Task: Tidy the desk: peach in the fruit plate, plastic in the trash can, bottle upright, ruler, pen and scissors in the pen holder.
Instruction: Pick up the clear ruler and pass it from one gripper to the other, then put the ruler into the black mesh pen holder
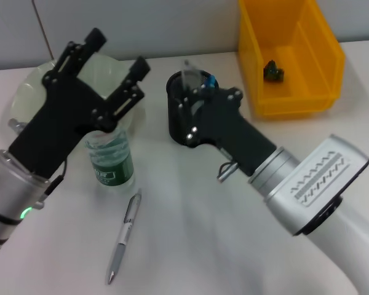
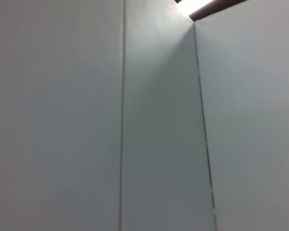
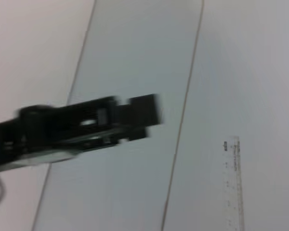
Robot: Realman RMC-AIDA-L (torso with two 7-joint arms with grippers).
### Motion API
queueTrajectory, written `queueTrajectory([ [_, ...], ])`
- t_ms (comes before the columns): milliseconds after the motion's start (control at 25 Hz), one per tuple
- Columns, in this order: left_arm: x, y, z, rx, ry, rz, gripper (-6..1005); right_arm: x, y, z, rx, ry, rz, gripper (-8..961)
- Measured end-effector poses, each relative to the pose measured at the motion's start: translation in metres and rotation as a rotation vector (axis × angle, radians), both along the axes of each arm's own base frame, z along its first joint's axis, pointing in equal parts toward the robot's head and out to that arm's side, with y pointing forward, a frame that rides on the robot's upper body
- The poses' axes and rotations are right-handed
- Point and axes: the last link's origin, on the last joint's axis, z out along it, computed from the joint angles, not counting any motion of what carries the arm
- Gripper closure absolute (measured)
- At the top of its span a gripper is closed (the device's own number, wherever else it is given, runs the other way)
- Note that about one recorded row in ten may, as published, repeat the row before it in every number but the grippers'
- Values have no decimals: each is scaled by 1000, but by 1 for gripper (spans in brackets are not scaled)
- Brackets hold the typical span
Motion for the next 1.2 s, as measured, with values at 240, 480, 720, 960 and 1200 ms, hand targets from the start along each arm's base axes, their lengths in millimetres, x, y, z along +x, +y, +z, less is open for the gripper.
queueTrajectory([
  [240,-10,-8,6,21,-17,20,186,-4,14,19,52,22,37,933],
  [480,-16,-19,10,35,-39,15,187,-4,35,36,72,60,65,927],
  [720,-25,-29,12,62,-26,26,187,2,57,49,29,106,55,921],
  [960,-36,-39,12,63,-18,51,187,2,72,51,-39,124,16,916],
  [1200,-41,-43,11,52,-8,62,186,-5,94,46,-131,111,-47,910],
])
